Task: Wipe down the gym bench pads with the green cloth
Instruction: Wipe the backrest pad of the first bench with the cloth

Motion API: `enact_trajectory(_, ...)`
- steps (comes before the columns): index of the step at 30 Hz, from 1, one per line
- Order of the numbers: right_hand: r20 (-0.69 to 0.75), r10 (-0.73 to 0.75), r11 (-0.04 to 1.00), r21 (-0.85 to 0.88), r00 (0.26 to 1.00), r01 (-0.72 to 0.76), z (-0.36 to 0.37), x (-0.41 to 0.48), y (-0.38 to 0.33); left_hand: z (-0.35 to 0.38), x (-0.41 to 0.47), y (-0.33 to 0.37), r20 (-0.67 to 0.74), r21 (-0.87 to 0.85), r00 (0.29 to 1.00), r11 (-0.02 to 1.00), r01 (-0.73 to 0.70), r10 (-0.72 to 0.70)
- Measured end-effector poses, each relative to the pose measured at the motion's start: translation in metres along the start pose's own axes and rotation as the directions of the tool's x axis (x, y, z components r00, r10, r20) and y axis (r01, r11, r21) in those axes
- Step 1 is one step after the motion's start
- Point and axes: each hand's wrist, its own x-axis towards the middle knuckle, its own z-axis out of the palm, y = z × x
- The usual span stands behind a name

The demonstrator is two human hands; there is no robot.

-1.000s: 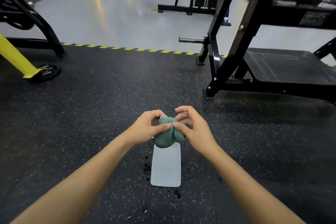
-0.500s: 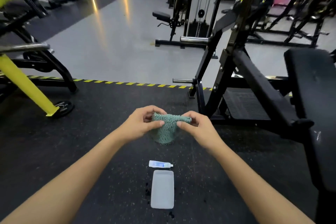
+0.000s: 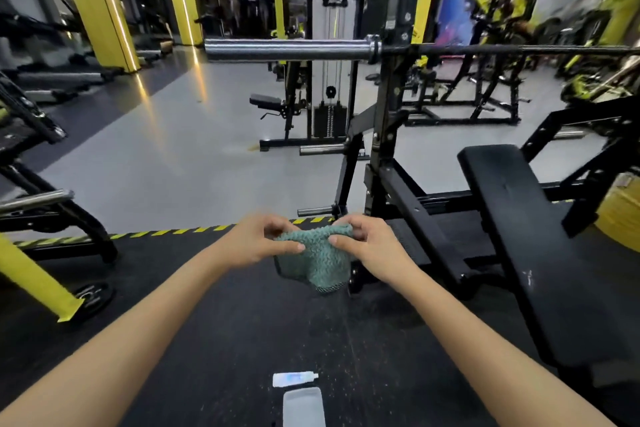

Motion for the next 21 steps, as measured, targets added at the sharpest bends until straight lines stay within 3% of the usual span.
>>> enact_trajectory(8,-0.109,-0.009,1.0,-0.025,0.994,0.007,-0.102,-0.028,0.005,0.056,0.049,0.068,0.054,-0.006,0.995,0.997,-0.083,0.084)
enact_trajectory(13,-0.127,-0.001,1.0,-0.026,0.992,-0.002,-0.197,-0.046,0.027,0.127,0.103,0.115,0.1,-0.058,0.99,0.993,-0.099,0.105)
enact_trajectory(21,-0.169,0.029,0.996,-0.075,0.985,-0.042,-0.357,-0.066,0.076,0.253,0.202,0.175,0.043,-0.12,0.984,0.978,-0.168,0.174)
